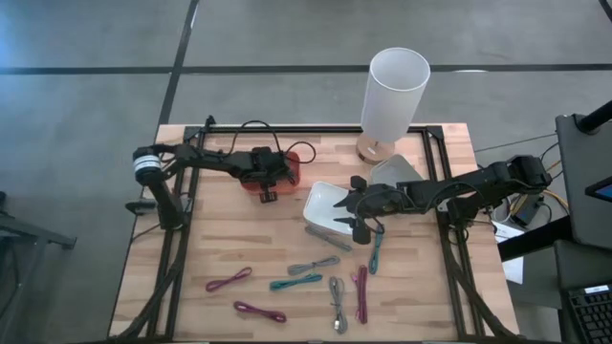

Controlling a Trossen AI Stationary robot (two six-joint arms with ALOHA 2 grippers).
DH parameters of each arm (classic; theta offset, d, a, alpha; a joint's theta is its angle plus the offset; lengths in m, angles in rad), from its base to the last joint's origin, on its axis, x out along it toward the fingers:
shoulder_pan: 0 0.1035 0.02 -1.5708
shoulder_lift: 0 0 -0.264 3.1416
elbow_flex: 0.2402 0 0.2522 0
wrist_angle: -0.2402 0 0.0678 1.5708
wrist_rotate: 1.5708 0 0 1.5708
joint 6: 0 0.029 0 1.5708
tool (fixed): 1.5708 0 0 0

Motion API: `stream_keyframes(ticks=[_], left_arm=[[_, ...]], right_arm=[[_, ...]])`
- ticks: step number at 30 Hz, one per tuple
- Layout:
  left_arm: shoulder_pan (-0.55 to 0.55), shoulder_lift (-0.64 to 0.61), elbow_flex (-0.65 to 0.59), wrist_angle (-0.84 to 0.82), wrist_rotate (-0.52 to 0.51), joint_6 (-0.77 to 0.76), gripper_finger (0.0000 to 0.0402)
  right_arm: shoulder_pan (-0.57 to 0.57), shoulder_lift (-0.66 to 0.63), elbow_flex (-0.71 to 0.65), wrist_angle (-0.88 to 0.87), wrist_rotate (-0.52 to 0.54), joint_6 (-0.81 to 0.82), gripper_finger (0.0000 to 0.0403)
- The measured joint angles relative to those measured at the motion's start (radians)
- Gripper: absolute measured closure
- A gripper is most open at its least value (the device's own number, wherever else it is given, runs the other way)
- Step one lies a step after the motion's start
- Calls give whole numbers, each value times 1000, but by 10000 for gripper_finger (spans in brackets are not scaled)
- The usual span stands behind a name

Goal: Pick & Place USB Port
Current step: Put the top left blue charger cable into the orange bin, then put the bottom blue charger cable into the orange bin

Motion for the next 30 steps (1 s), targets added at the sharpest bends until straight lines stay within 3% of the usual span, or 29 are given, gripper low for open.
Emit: stream_keyframes(ticks=[18, 30], left_arm=[[-11, -150, 2, -20, -29, -1, 279], [-84, -324, 3, -19, 23, -40, 273]], right_arm=[[0, 0, 0, 3, 0, 0, 213], [0, 0, 0, 3, -6, 3, 213]])
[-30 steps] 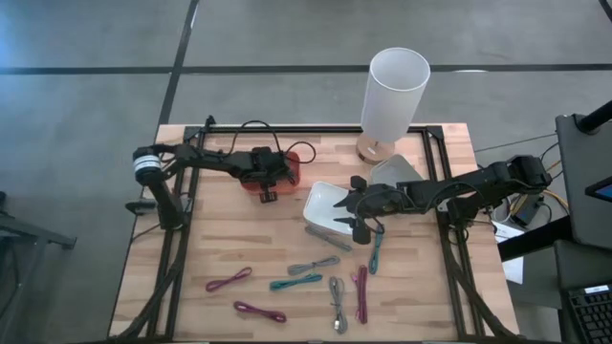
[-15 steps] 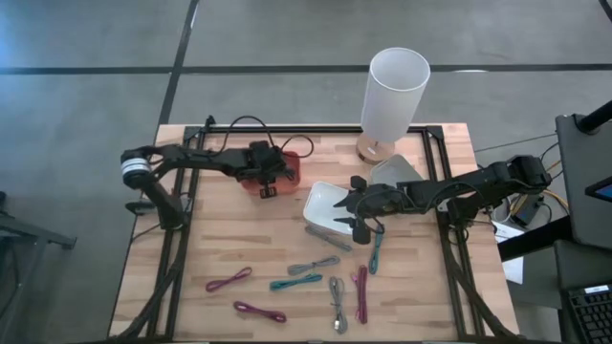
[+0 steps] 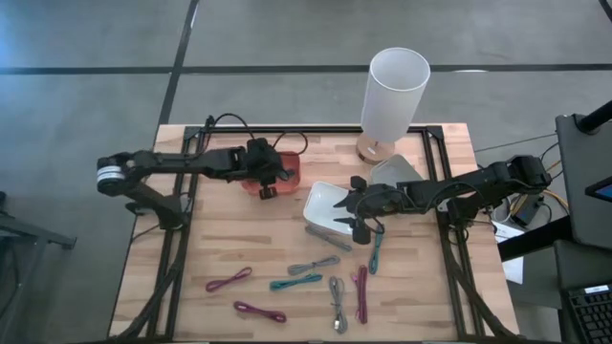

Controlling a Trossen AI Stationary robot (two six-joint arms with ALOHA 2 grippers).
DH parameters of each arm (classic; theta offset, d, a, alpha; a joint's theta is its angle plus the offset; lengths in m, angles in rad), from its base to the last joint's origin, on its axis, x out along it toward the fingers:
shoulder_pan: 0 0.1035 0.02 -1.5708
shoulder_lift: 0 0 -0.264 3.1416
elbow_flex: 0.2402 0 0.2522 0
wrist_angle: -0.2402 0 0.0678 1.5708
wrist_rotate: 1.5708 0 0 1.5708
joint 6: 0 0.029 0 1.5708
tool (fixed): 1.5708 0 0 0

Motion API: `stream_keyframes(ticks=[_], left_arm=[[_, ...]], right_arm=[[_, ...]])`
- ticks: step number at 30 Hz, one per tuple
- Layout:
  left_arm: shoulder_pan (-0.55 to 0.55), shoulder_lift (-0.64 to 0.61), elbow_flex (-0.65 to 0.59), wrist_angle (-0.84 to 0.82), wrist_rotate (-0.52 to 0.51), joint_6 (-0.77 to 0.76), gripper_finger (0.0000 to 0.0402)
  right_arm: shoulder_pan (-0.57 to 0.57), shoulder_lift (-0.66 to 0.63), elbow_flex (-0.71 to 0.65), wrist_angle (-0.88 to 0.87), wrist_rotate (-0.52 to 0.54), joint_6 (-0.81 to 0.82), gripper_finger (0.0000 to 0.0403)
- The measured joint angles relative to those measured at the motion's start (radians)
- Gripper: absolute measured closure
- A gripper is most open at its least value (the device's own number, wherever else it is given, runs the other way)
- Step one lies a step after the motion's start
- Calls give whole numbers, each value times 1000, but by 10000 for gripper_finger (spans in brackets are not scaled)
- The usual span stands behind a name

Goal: Pick & Place USB Port
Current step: Put the bottom blue charger cable into the orange bin

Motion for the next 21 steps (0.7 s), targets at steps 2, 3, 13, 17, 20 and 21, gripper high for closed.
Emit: stream_keyframes(ticks=[2, 3, 13, 17, 20, 21], left_arm=[[-19, -27, 0, 0, 20, -19, 273], [-28, -41, 0, 0, 33, -33, 273], [-137, -83, 0, 1, 125, -117, 275], [-183, -75, 0, 6, 136, -137, 275], [-217, -75, 0, 18, 168, -171, 275], [-229, -75, 0, 27, 183, -185, 275]], right_arm=[[0, 0, 0, 0, -1, 0, 213], [0, 0, 0, 0, -1, 0, 213], [0, 0, 0, 0, -3, 0, 213], [0, 0, 0, 0, -3, 0, 213], [0, 0, 0, 0, -3, 0, 213], [0, 0, 0, 0, -3, 0, 213]])
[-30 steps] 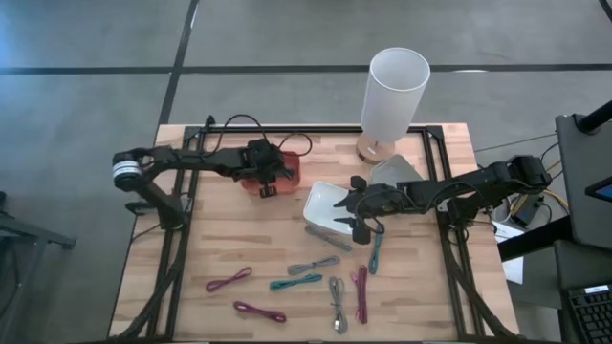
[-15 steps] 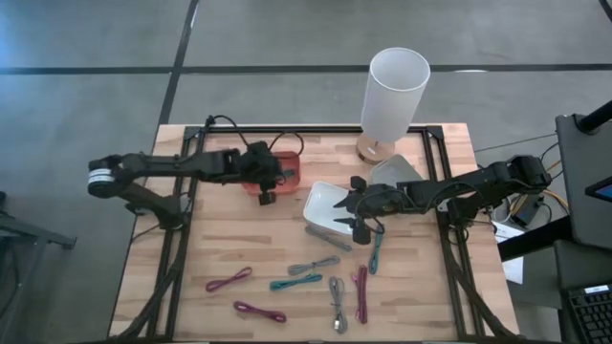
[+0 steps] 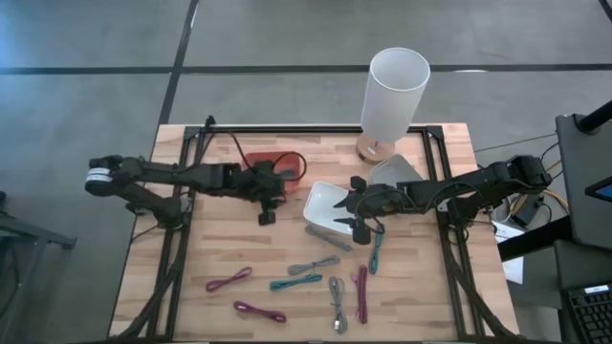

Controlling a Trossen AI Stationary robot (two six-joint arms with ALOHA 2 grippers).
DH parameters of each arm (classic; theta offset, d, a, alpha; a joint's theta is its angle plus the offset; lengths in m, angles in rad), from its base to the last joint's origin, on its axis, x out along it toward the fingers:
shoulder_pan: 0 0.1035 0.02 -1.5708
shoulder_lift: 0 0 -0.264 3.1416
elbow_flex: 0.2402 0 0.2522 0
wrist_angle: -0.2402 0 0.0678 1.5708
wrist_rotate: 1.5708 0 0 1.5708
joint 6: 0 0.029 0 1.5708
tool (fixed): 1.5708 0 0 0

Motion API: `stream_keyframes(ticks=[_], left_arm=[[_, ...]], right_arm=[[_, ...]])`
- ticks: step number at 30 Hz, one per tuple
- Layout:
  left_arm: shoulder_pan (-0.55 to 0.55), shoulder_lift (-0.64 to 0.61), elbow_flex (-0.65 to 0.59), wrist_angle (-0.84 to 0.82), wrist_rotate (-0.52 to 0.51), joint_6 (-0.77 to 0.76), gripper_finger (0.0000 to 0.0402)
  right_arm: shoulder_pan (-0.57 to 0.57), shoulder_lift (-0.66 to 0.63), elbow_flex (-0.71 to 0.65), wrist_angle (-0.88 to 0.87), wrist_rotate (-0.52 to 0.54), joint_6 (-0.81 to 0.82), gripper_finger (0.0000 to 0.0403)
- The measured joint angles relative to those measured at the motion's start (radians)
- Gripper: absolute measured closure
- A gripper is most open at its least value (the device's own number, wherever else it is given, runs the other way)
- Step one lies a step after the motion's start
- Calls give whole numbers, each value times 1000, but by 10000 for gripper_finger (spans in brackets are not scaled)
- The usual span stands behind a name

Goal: Pick & Place USB Port
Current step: Put the bottom blue charger cable into the orange bin

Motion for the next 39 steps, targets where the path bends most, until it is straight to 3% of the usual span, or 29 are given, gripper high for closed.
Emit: stream_keyframes(ticks=[6, 22, 39], left_arm=[[-78, 2, -3, 48, 64, -67, 275], [-246, 40, -4, 95, 64, -254, 275], [-456, 225, -5, 209, 82, -483, 275]], right_arm=[[0, 0, 0, 0, 0, 0, 213], [0, 0, 0, 0, 0, 0, 213], [0, 0, 0, 0, -1, -2, 213]])
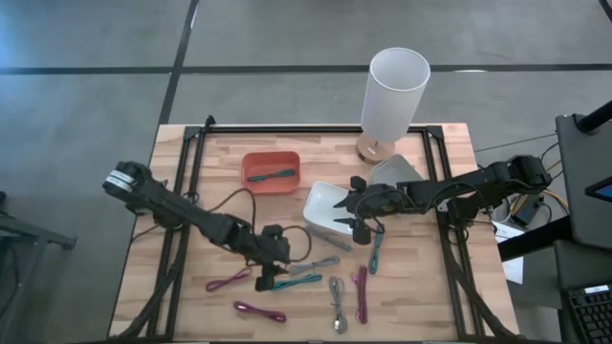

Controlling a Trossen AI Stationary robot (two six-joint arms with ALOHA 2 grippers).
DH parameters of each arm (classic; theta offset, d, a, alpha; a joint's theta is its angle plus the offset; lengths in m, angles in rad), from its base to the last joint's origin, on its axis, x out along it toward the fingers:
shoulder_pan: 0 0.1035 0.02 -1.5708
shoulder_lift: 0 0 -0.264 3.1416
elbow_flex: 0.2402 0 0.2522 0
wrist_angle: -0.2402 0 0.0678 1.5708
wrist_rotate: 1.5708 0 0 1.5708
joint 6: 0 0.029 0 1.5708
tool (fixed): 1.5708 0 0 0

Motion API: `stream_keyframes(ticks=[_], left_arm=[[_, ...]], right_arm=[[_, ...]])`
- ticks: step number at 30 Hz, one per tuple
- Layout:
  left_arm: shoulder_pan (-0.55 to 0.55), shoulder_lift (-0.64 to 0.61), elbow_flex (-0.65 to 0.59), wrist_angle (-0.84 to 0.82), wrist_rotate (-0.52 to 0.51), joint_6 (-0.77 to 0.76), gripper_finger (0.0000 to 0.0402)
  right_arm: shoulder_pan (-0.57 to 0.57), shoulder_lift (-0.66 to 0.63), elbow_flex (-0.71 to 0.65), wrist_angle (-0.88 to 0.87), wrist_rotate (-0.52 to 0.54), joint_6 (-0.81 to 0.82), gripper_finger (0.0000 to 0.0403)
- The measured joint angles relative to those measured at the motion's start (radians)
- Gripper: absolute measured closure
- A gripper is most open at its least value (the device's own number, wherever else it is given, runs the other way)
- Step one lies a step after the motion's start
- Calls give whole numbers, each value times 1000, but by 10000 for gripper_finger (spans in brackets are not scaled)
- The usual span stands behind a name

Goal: Pick & Place USB Port
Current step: Put the bottom blue charger cable into the orange bin

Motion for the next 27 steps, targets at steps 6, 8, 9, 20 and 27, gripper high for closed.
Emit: stream_keyframes(ticks=[6, 8, 9, 20, 27], left_arm=[[-55, 85, 0, 19, 0, -95, 275], [-74, 113, 0, 33, 0, -107, 275], [-83, 126, 0, 35, 0, -109, 275], [-130, 194, 1, 33, -84, -124, 275], [-130, 157, 2, 24, -131, -123, 275]], right_arm=[[0, 0, 0, -1, 0, 3, 213], [0, 0, 0, -1, 0, 3, 213], [0, 0, 0, -1, 0, 3, 213], [0, 0, 0, -2, -1, 3, 213], [0, 0, 0, -1, -1, 3, 213]])
